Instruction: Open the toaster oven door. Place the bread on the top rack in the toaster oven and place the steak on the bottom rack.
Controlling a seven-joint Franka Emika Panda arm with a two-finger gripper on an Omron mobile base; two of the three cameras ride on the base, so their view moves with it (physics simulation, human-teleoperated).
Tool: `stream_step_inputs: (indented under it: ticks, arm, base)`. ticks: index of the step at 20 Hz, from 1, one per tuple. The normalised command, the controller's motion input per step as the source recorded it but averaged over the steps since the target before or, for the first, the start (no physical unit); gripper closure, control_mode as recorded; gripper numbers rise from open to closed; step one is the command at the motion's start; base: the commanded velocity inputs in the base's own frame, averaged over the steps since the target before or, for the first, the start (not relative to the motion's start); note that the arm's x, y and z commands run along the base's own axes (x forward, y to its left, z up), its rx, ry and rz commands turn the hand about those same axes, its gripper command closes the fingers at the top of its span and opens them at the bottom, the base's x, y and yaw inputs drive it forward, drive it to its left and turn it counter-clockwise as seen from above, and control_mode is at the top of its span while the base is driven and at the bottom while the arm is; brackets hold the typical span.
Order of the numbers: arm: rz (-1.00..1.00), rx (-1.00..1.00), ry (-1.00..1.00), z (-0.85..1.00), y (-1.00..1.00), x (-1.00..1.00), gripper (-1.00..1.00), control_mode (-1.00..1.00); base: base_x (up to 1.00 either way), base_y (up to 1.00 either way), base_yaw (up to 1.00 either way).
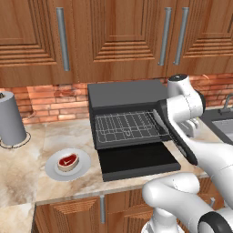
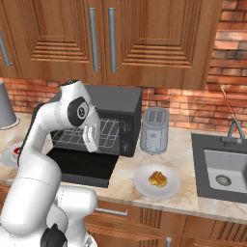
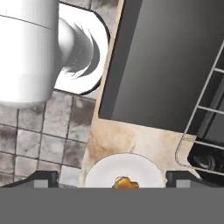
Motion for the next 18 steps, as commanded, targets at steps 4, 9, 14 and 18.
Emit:
stream_step_inputs:
  ticks: [4,9,14,18]
  arm:
    - [0.08,0.05,0.10,-0.01,-1.00,-0.22,-1.00,-1.00]
    - [0.11,0.19,0.13,-0.09,-1.00,-0.21,-1.00,-1.00]
    - [0.05,0.08,0.26,-0.54,-0.67,-0.09,-1.00,-1.00]
    - [0.01,0.00,0.14,-0.85,-0.04,0.06,-1.00,-1.00]
  base:
    - [0.00,0.00,0.00]
    - [0.00,0.00,0.00]
    - [0.00,0.00,0.00]
    - [0.00,0.00,0.00]
